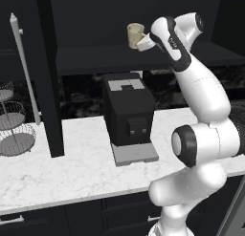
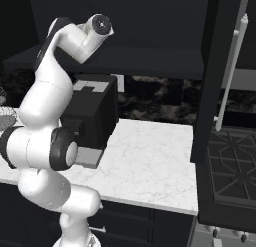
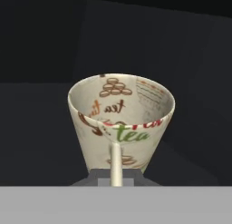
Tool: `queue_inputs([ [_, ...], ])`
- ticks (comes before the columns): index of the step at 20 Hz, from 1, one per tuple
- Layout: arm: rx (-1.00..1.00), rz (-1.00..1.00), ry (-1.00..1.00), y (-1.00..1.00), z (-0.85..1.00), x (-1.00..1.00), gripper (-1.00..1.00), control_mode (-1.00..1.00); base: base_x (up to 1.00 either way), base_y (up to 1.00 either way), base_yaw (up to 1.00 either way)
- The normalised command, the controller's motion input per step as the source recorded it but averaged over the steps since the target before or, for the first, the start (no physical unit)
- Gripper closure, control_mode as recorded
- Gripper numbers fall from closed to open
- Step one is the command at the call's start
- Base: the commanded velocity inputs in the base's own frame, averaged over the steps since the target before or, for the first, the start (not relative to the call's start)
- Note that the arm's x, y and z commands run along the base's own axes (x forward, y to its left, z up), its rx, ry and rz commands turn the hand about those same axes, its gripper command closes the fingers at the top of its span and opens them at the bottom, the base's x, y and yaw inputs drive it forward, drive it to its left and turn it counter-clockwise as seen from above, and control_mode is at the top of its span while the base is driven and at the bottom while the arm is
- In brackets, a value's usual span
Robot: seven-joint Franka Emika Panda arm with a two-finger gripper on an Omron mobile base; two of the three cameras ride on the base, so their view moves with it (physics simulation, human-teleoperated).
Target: Gather all objects into one cabinet and sort the glasses and bowls to opposite sides.
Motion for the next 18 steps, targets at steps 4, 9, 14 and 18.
queue_inputs([
  [4,0.00,-0.10,0.00,0.00,0.24,-1.00,1.00,-1.00,0.00,0.00,0.00],
  [9,0.00,-0.11,0.02,0.00,0.37,-1.00,1.00,-1.00,0.00,0.00,0.00],
  [14,0.00,-0.16,0.06,0.00,0.32,-1.00,1.00,-1.00,0.00,0.00,0.00],
  [18,0.04,-0.32,0.04,0.00,0.01,-1.00,1.00,-1.00,0.00,0.00,0.00],
])
